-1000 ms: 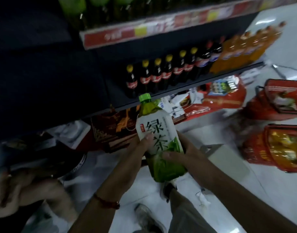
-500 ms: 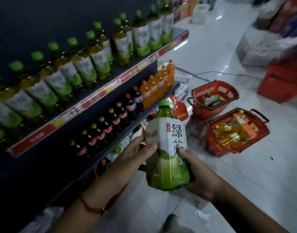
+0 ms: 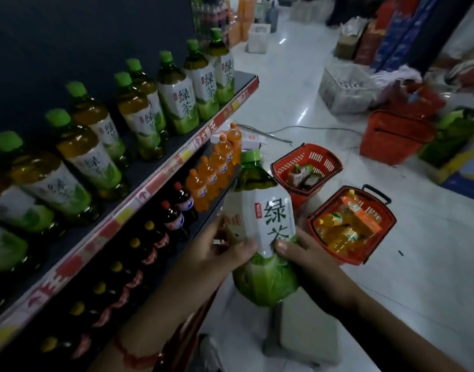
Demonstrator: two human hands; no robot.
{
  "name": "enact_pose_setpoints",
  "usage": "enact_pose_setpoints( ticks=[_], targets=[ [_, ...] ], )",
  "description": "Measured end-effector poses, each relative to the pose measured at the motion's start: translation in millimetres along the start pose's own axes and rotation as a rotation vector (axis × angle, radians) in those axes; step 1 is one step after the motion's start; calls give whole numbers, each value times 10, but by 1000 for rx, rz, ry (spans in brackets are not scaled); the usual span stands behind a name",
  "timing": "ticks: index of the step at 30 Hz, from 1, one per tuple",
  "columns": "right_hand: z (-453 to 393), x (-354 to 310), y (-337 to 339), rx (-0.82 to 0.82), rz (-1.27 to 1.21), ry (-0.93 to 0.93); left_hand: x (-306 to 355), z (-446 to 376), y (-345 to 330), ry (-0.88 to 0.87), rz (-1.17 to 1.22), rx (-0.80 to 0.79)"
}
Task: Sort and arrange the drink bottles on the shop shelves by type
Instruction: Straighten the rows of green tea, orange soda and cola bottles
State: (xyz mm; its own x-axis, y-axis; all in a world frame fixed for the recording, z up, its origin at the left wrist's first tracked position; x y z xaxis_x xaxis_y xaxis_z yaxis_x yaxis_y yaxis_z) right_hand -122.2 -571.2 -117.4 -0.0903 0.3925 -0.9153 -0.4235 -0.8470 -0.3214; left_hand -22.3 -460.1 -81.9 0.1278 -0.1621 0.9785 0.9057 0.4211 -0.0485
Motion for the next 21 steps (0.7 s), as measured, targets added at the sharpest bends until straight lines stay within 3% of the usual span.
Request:
enact_pose_setpoints(
  ticks=[6,15,21],
  targets=[
    [-695,-699,-175,78,316,157,356,-762,634,-88,33,40],
    [-1613,-1502,232,182,352,364,1144,-1952,986,-247,6,145],
    [-2668,-2156,806,97,474,492,1722,-3209,991,-363,-187,266]
  ],
)
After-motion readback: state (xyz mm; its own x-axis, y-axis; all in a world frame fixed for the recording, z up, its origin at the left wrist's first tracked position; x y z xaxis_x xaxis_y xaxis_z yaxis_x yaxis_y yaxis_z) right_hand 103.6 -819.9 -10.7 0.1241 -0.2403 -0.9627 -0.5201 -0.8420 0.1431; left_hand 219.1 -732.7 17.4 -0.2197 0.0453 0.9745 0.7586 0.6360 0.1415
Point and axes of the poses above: each hand's wrist, its own z-axis away from the middle knuckle, its own y-axis out of the back of the hand, x = y × z, the point moved 8 cm from there along -z, towards the middle knuckle, and after that the axes turned 3 degrees about -x, right-handed, at the moved point
